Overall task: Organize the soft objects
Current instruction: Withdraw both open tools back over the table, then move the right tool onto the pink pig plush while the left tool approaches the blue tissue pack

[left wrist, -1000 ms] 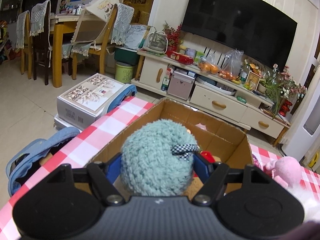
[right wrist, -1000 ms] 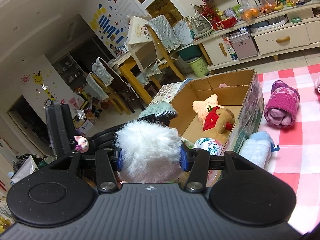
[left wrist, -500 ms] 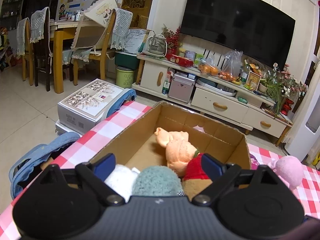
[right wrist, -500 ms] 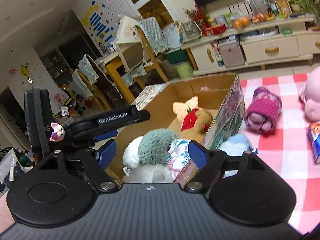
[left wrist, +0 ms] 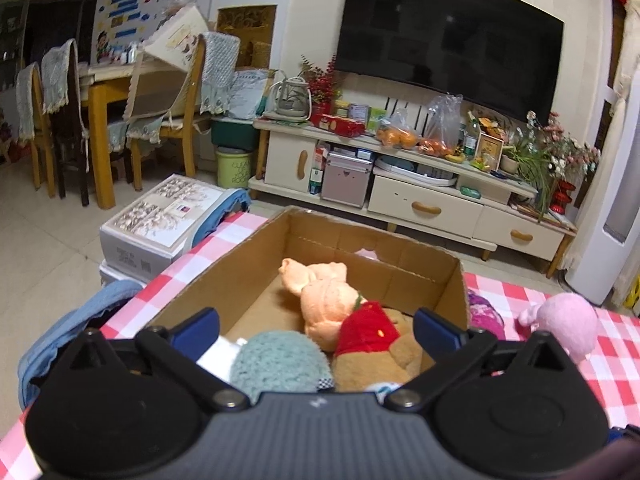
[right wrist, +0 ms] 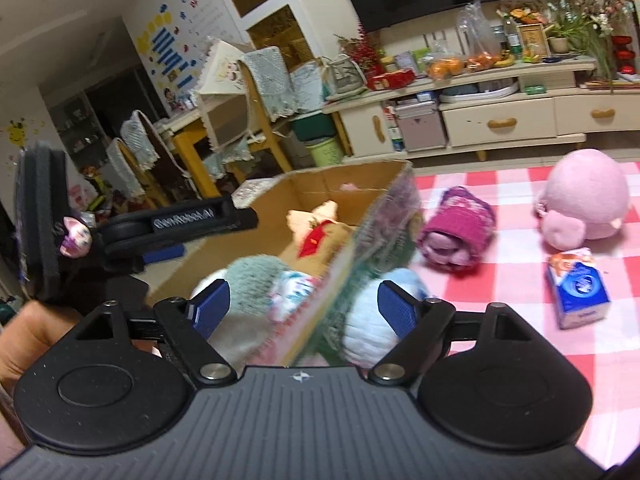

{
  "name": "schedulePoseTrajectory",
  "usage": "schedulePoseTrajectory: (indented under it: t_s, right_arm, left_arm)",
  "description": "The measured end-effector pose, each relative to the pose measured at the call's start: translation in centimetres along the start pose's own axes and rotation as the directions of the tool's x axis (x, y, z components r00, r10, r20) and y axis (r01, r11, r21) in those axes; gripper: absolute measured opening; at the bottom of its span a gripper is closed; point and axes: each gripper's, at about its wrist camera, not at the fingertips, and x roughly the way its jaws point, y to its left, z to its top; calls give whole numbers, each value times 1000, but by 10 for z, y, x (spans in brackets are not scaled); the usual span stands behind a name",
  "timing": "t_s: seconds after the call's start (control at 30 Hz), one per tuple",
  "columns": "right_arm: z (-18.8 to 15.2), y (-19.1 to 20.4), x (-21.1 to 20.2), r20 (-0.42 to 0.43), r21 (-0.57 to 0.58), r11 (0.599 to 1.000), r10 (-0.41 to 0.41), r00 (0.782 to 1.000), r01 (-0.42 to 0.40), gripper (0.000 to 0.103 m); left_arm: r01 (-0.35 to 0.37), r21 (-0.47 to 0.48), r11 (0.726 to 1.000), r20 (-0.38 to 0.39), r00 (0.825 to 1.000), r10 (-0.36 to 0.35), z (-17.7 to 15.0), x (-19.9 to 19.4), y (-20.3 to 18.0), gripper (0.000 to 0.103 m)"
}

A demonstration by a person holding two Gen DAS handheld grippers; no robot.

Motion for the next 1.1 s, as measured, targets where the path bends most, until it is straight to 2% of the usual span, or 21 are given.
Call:
schedulePoseTrajectory:
  t_s: [0.27, 1.1]
  right_arm:
    - [-6, -8, -17, 16, -35, 997, -69, 997, 69, 102]
    - [-21, -49, -52, 57, 20, 982, -187, 981, 186, 103]
  left_arm:
    - [22, 55, 998, 0, 1000, -22, -4, -3, -22, 102]
    - [75, 176, 982, -18, 997, -73, -17, -3, -81, 102]
